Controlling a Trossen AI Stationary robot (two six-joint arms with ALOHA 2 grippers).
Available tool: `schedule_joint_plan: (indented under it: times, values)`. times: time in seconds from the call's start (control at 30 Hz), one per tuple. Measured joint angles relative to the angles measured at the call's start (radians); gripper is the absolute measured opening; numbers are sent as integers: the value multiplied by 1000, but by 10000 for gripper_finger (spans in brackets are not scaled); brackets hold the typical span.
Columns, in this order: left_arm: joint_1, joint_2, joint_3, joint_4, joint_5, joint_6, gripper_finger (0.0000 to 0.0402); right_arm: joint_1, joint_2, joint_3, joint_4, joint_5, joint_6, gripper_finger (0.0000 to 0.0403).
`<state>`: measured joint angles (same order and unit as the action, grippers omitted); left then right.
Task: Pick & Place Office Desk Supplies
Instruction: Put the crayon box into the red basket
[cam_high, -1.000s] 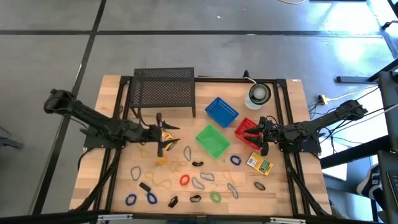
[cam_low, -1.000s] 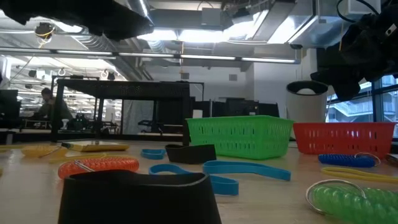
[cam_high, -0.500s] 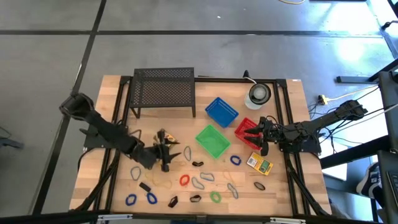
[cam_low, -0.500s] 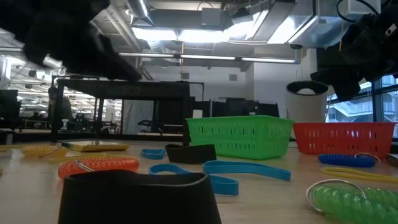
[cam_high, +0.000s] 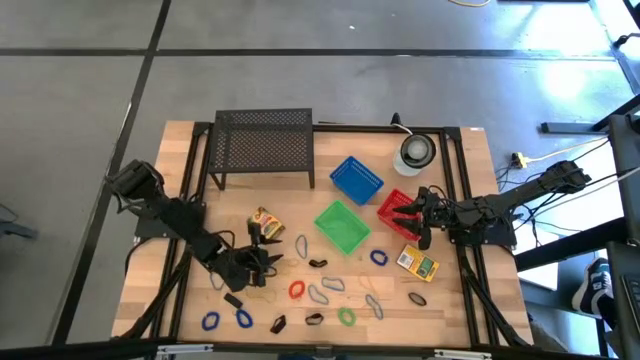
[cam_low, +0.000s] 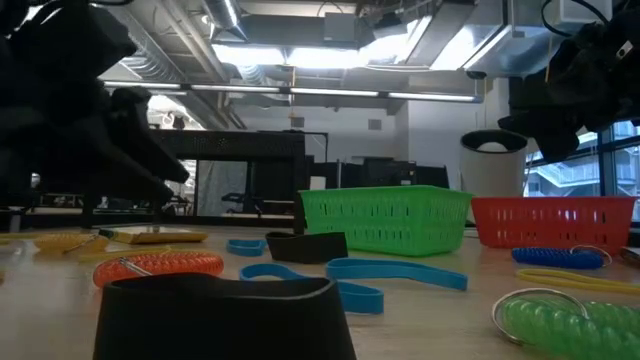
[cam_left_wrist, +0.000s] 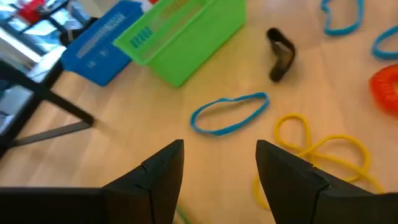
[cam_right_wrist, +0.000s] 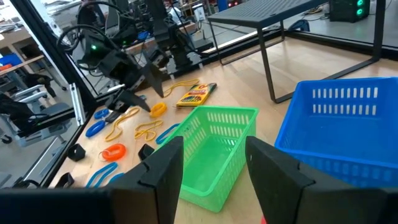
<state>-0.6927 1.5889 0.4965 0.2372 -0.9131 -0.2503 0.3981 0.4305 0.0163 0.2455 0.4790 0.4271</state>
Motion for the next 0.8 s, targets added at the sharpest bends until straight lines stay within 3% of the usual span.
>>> schedule_joint_plan:
  times: [0.3, 0.63, 0.8]
  values:
    - [37, 2, 0, -167, 9, -166, 179, 0, 0, 0, 0, 1, 0, 174]
    - [135, 3, 0, -174, 174, -257, 170, 0, 0, 0, 0, 3, 3, 174]
    - [159, 2, 0, -219, 190, -308, 160, 0, 0, 0, 0, 3, 3, 174]
